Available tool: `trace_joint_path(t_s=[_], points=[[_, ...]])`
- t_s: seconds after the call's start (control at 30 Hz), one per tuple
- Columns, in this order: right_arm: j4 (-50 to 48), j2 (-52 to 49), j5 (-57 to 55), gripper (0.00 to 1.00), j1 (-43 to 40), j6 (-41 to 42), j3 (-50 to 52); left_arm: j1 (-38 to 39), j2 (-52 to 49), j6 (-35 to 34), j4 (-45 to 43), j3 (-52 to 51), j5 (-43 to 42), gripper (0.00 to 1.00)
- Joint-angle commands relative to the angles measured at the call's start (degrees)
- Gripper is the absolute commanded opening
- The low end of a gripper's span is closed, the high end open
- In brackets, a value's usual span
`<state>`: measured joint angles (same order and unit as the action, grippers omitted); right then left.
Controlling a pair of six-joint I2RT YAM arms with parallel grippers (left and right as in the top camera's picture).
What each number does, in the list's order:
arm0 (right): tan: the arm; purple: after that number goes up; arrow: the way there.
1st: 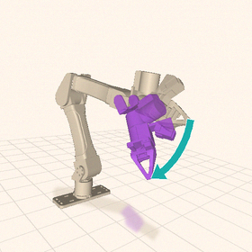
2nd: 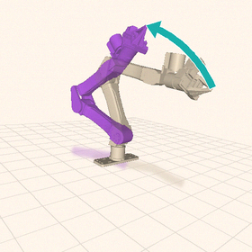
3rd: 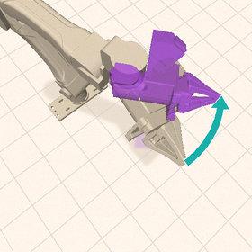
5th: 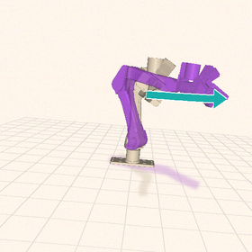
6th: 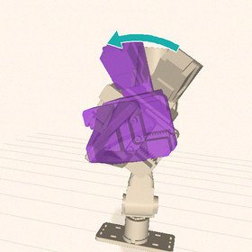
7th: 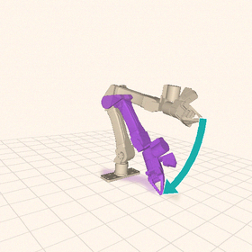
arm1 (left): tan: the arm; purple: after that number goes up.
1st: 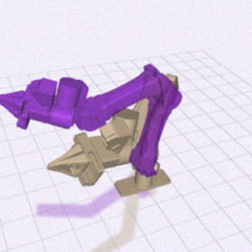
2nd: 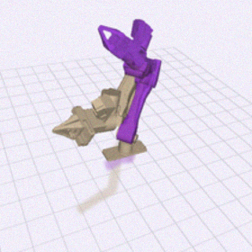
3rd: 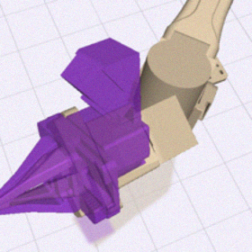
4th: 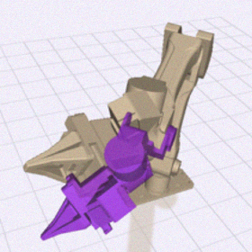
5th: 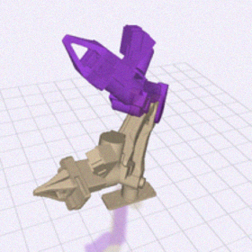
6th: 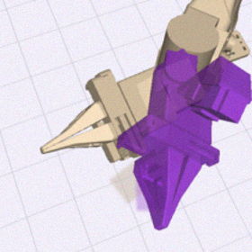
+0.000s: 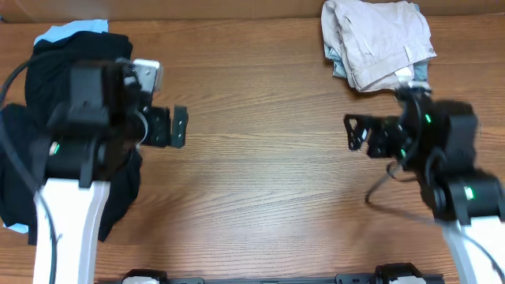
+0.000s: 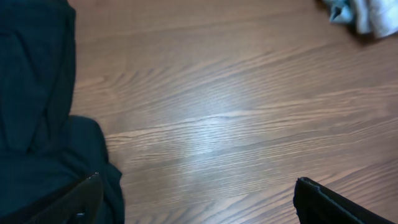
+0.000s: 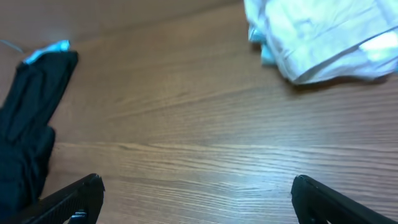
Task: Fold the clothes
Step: 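Reach the left gripper to the black clothing pile and grasp a shirt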
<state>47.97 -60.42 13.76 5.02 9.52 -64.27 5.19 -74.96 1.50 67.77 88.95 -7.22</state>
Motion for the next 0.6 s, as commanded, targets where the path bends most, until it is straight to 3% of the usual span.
trace_joint_path(t_s=[0.0, 0.17, 0.33, 0.57], points=[[-0.04, -5.62, 6.51, 1.00, 0.17, -0.79, -1.81, -0.42, -5.27, 4.11, -0.26, 1.22, 2.36, 1.00], [-0.28, -13.90, 15.89, 1.00, 0.17, -0.79, -1.79, -2.25, -11.08, -0.44, 0.79, 1.22, 6.51, 0.98], [-0.20, -19.04, 17.42, 1.00, 0.17, -0.74, -1.79, -9.29, -15.78, -6.99, 5.14, 1.16, 11.63, 0.96], [-0.37, -20.72, 17.18, 1.00, 0.17, -0.79, -1.79, -17.75, -23.47, -7.08, 2.23, -0.46, 14.05, 0.94]])
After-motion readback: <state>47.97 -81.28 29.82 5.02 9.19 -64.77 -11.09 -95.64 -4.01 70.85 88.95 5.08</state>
